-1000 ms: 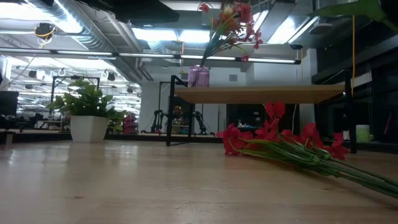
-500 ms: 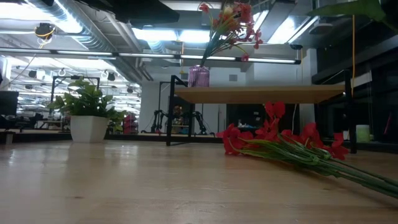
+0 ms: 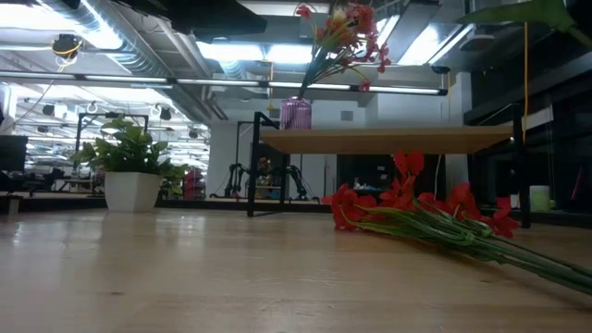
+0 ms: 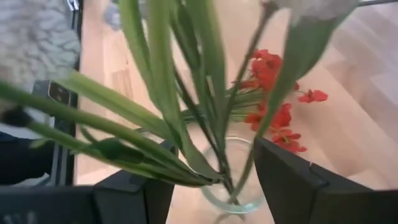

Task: Pick and place flowers into a vace then onto a shelf
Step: Put the white flowers into the transparent vase, then put the orange flowers into the transparent vase

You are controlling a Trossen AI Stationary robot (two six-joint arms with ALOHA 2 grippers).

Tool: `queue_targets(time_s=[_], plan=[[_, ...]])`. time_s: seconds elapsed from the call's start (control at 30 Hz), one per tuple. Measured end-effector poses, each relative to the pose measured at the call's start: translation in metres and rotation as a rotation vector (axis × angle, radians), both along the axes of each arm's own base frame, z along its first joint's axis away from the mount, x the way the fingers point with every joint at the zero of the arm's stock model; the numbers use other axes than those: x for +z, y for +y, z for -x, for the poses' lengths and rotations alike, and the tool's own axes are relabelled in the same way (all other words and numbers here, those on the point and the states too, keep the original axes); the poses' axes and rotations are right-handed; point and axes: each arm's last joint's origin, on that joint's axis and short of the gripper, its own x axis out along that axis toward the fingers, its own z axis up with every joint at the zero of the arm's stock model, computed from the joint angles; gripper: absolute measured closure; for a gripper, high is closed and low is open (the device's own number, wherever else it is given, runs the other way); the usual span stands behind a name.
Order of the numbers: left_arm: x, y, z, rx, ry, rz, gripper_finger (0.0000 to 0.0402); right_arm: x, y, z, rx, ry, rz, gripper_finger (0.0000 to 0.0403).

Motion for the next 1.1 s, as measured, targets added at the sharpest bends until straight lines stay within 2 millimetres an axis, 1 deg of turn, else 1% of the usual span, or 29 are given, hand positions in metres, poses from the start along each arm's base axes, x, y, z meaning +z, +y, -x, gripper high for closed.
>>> queue_targets(time_s=[0.17,0.47,0.63,0.83,0.97,1.1], plan=[[0.0,0.0,0.0,0.0,0.0,0.0,0.0396,0.007,-0.01,0.006,0.008,0.038,0.015,0.0193],[0.0,0.0,0.0,0.0,0.0,0.0,0.0396,0.023,-0.026,0.017,0.049,0.123,-0.072,0.0195],[0.0,0.0,0.0,0.0,0.001,-0.001,0.0396,0.03,-0.033,0.021,0.067,0.149,-0.12,0.0207],[-0.001,0.0,0.0,0.0,0.006,-0.003,0.0396,0.036,-0.04,0.026,0.082,0.162,-0.157,0.0231],[-0.003,0.0,0.001,-0.01,0.029,-0.007,0.0396,0.034,-0.047,0.029,0.009,0.196,-0.151,0.0251],[-0.004,-0.003,0.0,-0.092,0.045,0.021,0.0397,0.032,-0.055,0.033,-0.089,0.226,-0.151,0.027]])
